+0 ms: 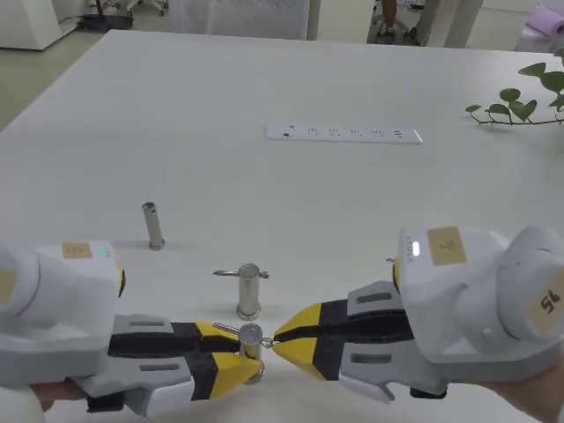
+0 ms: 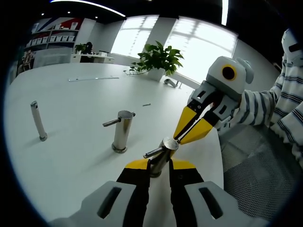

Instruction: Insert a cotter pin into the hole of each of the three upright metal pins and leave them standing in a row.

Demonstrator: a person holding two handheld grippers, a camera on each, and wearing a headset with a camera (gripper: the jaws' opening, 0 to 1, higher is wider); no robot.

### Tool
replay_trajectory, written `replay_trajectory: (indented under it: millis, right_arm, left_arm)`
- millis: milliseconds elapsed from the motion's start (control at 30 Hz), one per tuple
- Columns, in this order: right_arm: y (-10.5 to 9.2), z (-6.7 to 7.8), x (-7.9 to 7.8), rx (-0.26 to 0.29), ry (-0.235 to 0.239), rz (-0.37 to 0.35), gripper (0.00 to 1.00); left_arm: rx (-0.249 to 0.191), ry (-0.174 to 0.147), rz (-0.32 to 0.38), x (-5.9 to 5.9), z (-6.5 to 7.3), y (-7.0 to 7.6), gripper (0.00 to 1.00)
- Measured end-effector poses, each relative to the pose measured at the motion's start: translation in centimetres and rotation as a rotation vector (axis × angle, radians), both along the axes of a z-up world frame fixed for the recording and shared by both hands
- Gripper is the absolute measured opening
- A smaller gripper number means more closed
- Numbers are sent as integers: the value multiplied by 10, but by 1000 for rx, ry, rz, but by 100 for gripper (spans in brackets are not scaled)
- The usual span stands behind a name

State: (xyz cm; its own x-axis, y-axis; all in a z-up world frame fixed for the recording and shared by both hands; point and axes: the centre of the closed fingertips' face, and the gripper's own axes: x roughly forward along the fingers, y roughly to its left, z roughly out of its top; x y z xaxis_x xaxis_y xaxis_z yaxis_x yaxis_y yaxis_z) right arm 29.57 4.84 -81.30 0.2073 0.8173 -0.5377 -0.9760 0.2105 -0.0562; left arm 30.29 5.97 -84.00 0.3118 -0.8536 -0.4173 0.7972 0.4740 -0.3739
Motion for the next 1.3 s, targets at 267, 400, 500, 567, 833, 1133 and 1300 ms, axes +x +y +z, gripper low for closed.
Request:
replay_trajectory:
  millis: [267, 400, 500, 567, 833, 1133, 1300]
  right_arm:
    - [3, -2, -2, 1, 9, 1, 5]
    - [4, -1, -3, 18, 23, -5, 7]
    - [6, -3, -2, 19, 29, -13, 11]
    - [8, -5, -1, 21, 35, -25, 12]
    - [16, -9, 6, 63, 78, -84, 28]
    - [22, -13, 9, 79, 98, -115, 27]
    - [26, -14, 11, 84, 100, -126, 26]
  left_arm:
    - [-1, 5, 7, 0, 0, 3, 14]
    - [17, 1, 1, 0, -2, 4, 13]
    - [35, -3, 0, -1, -5, 6, 13]
    - [37, -3, 3, -1, -6, 7, 13]
    - [80, -5, 12, -3, -8, 15, 15]
    - [104, -13, 13, -6, -9, 19, 33]
    - [115, -7, 4, -11, -8, 21, 38]
